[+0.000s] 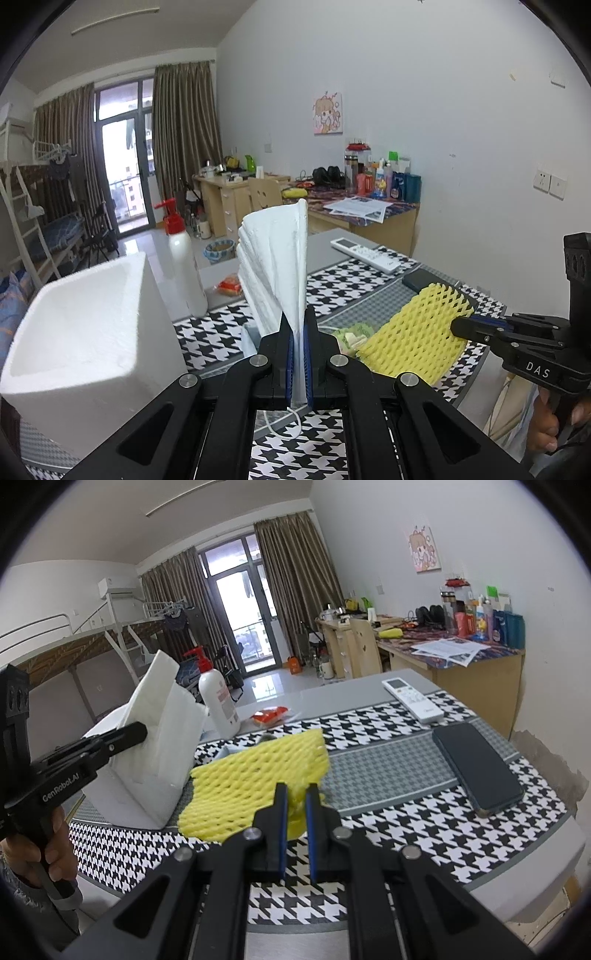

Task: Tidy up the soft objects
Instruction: 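Lift and carry the paper towel and yellow mesh toward the white foam box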

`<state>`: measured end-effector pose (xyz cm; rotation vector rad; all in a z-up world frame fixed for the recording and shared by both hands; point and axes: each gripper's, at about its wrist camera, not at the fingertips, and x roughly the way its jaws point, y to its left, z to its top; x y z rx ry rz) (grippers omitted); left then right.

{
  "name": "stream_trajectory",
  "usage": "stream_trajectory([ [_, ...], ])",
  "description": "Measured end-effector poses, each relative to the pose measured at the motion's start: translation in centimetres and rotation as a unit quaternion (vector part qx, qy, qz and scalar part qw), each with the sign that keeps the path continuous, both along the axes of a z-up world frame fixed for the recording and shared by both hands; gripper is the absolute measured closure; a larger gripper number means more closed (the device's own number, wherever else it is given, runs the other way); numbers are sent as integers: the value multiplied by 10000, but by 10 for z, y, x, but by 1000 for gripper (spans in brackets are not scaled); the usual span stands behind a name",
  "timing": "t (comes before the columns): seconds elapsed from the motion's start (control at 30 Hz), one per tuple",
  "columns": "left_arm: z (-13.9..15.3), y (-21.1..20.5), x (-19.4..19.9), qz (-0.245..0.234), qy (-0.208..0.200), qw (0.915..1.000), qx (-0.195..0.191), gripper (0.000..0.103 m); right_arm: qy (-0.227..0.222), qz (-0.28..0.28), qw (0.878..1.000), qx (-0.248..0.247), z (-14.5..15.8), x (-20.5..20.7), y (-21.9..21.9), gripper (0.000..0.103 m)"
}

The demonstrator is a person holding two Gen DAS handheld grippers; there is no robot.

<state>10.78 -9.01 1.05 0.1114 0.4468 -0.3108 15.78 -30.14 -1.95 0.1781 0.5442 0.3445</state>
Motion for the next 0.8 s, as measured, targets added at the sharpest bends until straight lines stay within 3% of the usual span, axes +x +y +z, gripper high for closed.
stream_trajectory([
  [0.8, 55, 24, -13, 247, -747, 9968, -137, 98, -610, 157, 9980, 22, 50, -3, 28, 92],
])
